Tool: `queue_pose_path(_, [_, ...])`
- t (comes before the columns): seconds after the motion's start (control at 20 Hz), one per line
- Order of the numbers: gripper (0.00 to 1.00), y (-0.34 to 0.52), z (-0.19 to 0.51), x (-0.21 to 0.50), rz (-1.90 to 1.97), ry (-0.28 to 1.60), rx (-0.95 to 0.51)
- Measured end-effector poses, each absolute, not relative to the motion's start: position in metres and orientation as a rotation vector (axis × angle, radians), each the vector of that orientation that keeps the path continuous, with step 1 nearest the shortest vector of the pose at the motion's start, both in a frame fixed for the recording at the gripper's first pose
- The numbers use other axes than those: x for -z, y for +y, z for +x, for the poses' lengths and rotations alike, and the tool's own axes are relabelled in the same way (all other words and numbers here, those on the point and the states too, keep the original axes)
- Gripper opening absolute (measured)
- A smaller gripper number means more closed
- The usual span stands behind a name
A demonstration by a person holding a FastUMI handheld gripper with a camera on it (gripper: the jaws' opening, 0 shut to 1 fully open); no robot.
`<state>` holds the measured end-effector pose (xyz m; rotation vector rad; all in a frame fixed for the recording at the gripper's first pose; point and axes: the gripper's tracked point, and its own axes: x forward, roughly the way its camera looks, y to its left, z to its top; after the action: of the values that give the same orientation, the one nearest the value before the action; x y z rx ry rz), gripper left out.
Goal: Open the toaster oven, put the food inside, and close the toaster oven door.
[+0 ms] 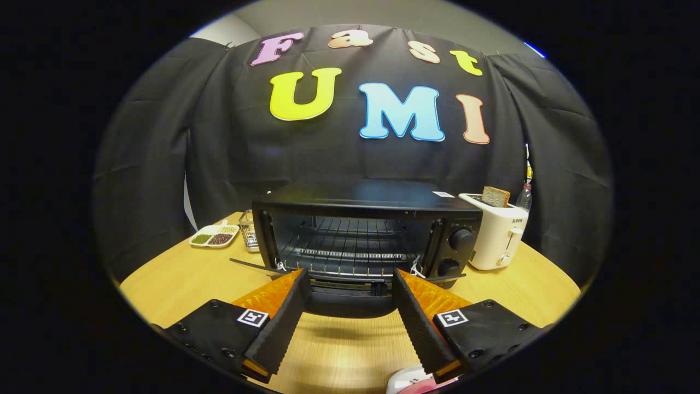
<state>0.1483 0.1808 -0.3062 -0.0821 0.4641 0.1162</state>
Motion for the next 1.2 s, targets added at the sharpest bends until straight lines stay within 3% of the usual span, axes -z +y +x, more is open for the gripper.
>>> queue_pose_path(0.35, [0.95,0.175,0.104,0.354,-0.108,0.652,-0.140])
queue_pose_path(0.7, [0.95,0.155,0.085,0.326,-0.059,0.713,-0.258])
queue_pose_path(1.2, [0.96,0.070,0.040,0.336,-0.059,1.058,-0.380])
